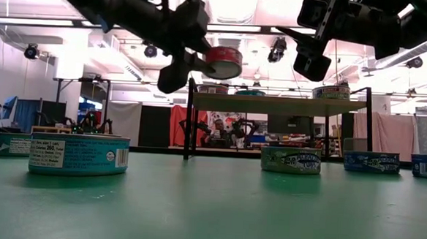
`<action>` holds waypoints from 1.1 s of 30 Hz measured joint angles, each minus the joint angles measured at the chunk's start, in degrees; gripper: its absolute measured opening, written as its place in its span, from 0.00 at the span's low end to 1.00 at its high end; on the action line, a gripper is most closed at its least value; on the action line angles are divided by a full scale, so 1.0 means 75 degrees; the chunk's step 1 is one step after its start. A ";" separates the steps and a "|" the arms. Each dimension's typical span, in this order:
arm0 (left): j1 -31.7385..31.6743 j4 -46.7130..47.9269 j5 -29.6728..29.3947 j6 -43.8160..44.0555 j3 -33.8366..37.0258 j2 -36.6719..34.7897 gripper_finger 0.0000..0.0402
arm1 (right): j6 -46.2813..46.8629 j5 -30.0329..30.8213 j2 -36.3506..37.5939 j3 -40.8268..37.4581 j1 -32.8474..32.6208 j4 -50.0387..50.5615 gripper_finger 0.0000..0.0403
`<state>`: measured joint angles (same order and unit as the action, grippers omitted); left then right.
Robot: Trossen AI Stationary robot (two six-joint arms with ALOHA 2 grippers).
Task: Stack canned seafood by type on shelf
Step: Put the red tuna can on the shelf
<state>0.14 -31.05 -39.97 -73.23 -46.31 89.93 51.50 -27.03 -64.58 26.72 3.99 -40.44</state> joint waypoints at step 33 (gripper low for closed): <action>-0.0374 0.1143 -0.0959 0.0777 -0.0731 0.0583 0.32 | -0.0180 -0.0052 0.0000 -0.0003 0.0000 0.0153 0.62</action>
<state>-2.67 -22.48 -47.16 -67.40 -51.79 94.29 50.15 -27.42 -64.58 26.70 3.99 -39.29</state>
